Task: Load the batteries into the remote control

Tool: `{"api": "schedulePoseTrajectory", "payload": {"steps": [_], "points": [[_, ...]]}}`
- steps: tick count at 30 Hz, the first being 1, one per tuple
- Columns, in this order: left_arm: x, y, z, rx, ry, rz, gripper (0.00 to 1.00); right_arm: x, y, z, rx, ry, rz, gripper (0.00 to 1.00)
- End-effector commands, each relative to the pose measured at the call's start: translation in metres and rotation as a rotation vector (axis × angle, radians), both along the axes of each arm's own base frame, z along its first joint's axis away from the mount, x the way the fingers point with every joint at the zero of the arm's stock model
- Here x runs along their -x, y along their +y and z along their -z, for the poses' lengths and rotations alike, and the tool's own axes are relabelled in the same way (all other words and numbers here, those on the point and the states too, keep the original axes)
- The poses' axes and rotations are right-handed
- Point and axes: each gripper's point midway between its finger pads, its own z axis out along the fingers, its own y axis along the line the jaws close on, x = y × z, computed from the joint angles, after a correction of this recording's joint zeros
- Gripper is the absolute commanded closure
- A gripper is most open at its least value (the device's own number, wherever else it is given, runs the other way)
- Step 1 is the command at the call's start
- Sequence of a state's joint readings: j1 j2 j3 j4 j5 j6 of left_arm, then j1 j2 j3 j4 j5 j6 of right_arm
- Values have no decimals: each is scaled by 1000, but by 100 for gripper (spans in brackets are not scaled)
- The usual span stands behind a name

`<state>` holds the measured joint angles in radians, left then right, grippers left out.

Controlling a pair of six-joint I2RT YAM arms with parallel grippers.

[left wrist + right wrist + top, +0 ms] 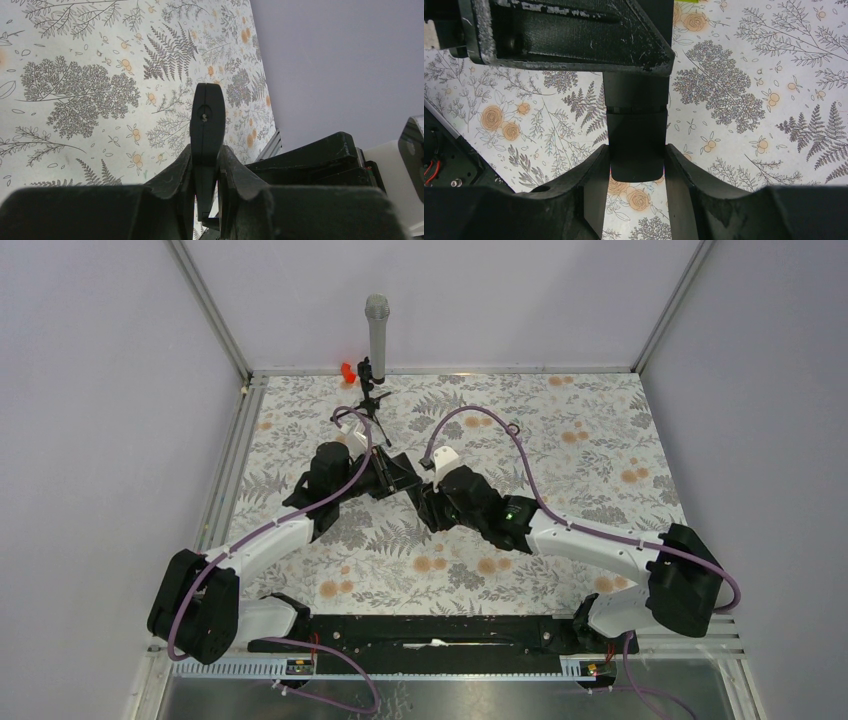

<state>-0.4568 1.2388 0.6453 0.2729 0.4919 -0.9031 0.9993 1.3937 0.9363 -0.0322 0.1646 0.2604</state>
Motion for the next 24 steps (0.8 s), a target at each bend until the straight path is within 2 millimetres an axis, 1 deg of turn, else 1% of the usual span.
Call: {"api": "schedulePoseTrajectory", "payload": {"steps": [1, 3, 10, 14, 20, 24], "points": [[12, -18, -53, 120, -55, 102, 100, -13, 8, -7, -25, -13, 37, 53], [14, -19, -53, 120, -52, 118, 100, -17, 11, -12, -45, -28, 40, 53], [21, -25, -46, 118, -44, 180, 100, -25, 20, -18, -68, -47, 43, 53], [26, -30, -41, 116, -26, 198, 100, -33, 22, -19, -80, -49, 70, 53], [29, -33, -42, 113, -22, 215, 100, -44, 24, -24, -106, -57, 99, 52], [31, -34, -32, 56, 20, 245, 100, -49, 29, -34, -129, -88, 66, 52]]}}
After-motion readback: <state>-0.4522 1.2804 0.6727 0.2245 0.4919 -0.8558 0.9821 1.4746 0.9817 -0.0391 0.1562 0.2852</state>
